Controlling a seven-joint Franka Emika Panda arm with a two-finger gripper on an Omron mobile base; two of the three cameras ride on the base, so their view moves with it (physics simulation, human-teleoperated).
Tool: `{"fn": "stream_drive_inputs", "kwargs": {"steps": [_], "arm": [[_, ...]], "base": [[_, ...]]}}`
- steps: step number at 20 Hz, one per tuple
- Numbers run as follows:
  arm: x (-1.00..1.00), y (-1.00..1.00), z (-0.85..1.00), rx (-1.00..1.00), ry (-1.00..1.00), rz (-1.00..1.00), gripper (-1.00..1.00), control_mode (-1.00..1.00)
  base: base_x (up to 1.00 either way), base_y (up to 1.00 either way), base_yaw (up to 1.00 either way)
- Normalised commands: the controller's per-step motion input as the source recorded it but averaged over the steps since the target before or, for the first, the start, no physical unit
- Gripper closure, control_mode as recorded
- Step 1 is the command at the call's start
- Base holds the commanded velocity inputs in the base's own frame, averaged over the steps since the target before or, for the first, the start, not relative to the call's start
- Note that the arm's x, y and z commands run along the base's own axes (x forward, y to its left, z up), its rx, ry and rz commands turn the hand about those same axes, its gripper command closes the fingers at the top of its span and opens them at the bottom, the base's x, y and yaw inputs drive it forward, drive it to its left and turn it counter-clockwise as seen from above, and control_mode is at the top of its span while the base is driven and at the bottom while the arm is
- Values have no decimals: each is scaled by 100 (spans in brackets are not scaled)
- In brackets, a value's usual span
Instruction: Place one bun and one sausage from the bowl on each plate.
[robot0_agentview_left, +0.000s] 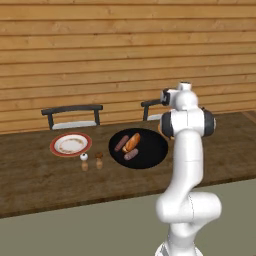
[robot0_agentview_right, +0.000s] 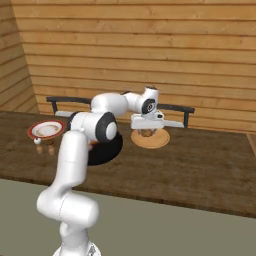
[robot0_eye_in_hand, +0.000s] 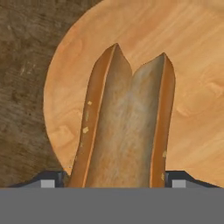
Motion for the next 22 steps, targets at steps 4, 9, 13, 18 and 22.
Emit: {"fn": "stream_drive_inputs", "kwargs": {"steps": [4, 9, 13, 18, 22], "arm": [[-2, -14, -37, 0, -1, -1, 100, -100], [-5, -18, -13, -2, -15, 0, 100, -100], [-4, -3, 0, -4, -18, 0, 100, -100], [0, 0, 0, 0, 0, 0, -100, -100], [0, 0, 0, -1, 0, 0, -100, -100]], "base": [[0, 0, 0], [0, 0, 0], [0, 0, 0], [0, 0, 0], [0, 0, 0]]}}
